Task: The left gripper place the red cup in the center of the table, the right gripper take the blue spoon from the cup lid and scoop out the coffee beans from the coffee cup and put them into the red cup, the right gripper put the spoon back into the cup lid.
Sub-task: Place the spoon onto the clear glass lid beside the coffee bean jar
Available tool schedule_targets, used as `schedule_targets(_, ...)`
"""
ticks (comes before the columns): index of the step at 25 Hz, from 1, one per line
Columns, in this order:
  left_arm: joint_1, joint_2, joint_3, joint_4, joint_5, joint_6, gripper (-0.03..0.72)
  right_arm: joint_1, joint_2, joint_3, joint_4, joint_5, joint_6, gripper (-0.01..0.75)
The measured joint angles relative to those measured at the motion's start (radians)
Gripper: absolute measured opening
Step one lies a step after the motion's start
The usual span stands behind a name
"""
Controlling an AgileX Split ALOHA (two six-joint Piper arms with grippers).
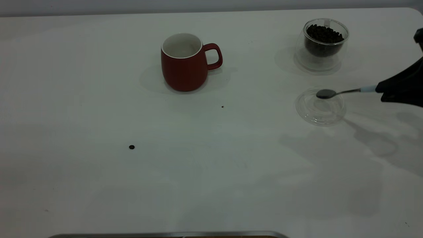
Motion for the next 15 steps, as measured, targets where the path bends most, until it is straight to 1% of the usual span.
schedule_targets(5, 0.000, 0.000, 0.000, 0.000, 0.000, 0.000, 0.587, -0.013, 0.031, -0.009, 0.003, 0.029, -0.029, 0.114)
schedule_targets(11, 0.000, 0.000, 0.000, 0.000, 0.000, 0.000, 0.587, -0.015, 0.115, -0.058, 0.007, 0.077, -0.057, 0.114)
schedule_targets(15, 0.000, 0.000, 0.000, 0.000, 0.000, 0.000, 0.587, -0.015, 0.161, -0.087, 0.009, 0.090, -0.073, 0.114)
